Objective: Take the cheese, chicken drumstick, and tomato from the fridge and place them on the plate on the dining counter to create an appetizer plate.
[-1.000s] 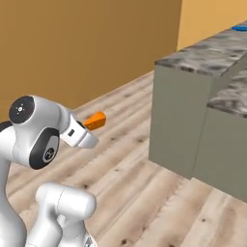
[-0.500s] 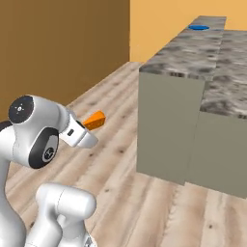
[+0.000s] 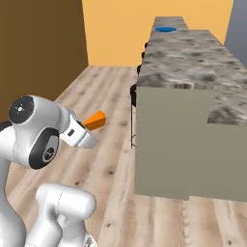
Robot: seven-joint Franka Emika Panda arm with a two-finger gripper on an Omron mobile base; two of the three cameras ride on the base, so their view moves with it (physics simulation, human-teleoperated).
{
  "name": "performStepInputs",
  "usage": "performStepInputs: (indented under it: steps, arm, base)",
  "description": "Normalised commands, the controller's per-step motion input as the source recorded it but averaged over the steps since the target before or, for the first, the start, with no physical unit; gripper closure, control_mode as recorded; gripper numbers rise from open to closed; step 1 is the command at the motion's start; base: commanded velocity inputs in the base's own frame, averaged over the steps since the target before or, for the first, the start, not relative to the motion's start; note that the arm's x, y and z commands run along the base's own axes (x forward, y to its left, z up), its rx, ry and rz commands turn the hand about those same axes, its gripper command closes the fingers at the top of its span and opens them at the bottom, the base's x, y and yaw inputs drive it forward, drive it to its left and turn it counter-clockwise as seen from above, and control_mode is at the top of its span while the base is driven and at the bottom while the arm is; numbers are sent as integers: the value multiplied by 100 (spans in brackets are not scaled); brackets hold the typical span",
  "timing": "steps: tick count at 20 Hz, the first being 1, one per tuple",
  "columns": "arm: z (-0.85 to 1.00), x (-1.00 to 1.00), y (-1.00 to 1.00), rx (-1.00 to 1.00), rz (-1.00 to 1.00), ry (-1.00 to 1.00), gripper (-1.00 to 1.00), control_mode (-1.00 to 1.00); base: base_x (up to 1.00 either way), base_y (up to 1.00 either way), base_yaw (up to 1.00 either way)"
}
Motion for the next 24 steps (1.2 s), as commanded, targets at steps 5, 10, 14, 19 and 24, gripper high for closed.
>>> performStepInputs:
  steps: [5,10,14,19,24]
  arm:
    - [0,0,0,0,0,0,100,100]
    - [0,0,0,0,0,0,100,100]
    - [0,0,0,0,0,0,100,100]
    - [0,0,0,0,0,0,100,100]
    - [0,0,0,0,0,0,100,100]
  base:
    - [100,100,-41]
    - [100,100,-38]
    - [100,100,-38]
    - [100,100,-38]
    - [100,100,-37]
